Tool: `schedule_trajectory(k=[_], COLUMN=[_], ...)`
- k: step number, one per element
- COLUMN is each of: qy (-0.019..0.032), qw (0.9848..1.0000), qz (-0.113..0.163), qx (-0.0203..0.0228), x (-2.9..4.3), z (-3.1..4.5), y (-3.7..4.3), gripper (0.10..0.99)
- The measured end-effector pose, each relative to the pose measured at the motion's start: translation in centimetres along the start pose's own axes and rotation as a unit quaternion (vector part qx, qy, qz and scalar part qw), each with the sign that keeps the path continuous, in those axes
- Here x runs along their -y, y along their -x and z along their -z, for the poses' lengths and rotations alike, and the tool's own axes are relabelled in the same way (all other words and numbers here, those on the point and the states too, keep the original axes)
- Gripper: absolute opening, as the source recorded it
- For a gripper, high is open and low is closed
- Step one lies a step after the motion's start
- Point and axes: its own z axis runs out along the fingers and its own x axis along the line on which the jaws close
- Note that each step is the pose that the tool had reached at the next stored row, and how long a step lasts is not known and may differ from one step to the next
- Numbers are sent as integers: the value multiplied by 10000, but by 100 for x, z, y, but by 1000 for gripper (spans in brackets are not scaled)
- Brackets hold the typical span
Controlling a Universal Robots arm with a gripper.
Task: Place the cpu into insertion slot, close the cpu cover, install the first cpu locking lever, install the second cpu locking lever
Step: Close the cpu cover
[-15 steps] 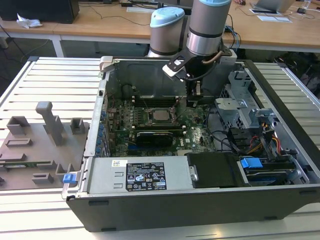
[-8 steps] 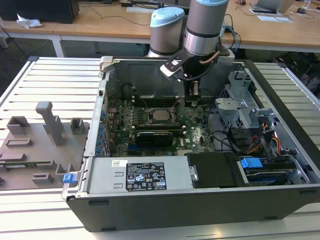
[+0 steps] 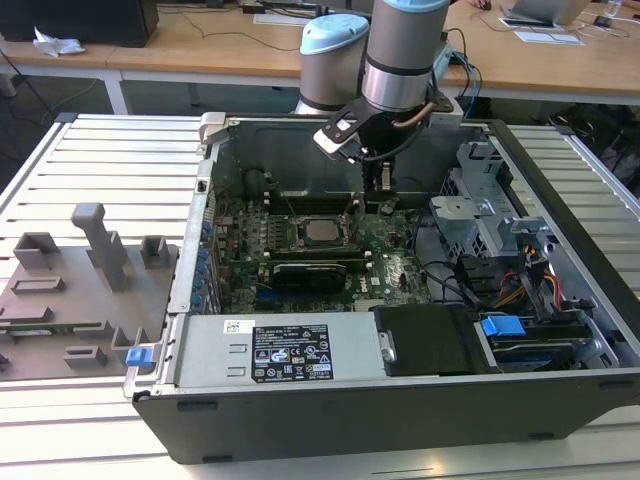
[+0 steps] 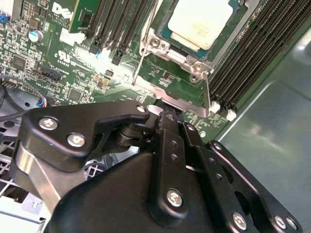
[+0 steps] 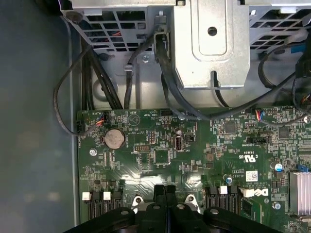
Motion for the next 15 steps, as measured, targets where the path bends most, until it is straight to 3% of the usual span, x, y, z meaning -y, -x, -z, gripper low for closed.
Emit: schedule_trajectory(k=[15], qy=[0], qw=[10000], qz=[0], qx=[0], x=[136], z=[-4], y=[4], gripper=[106])
